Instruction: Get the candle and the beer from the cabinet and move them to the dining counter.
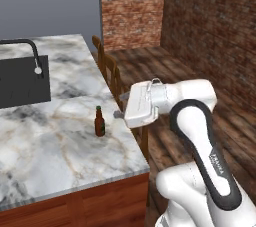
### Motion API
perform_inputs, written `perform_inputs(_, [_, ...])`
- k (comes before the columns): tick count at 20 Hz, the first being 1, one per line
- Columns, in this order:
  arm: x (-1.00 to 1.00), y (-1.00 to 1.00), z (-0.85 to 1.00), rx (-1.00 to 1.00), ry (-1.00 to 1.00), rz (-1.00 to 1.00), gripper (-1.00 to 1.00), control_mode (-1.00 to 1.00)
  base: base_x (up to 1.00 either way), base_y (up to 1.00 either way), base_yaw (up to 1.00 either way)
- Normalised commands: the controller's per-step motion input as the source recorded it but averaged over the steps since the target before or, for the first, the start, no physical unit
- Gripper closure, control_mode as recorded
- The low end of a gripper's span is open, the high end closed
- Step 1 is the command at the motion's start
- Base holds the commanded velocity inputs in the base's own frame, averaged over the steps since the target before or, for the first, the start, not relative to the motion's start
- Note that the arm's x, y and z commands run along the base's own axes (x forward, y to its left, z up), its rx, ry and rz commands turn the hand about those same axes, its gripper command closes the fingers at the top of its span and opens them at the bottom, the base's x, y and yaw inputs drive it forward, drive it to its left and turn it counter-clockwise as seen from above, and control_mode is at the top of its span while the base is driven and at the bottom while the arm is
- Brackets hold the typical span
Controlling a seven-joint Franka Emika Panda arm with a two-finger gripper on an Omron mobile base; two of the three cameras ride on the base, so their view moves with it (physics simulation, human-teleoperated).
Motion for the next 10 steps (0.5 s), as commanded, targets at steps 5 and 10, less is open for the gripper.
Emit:
perform_inputs(5, [-1.00, 0.04, 0.23, -0.01, 0.20, -0.20, -1.00, -1.00, 0.00, 0.00, 0.00])
perform_inputs(10, [-1.00, 0.00, 0.24, -0.03, 0.24, -0.19, -1.00, -1.00, 0.00, 0.00, 0.00])
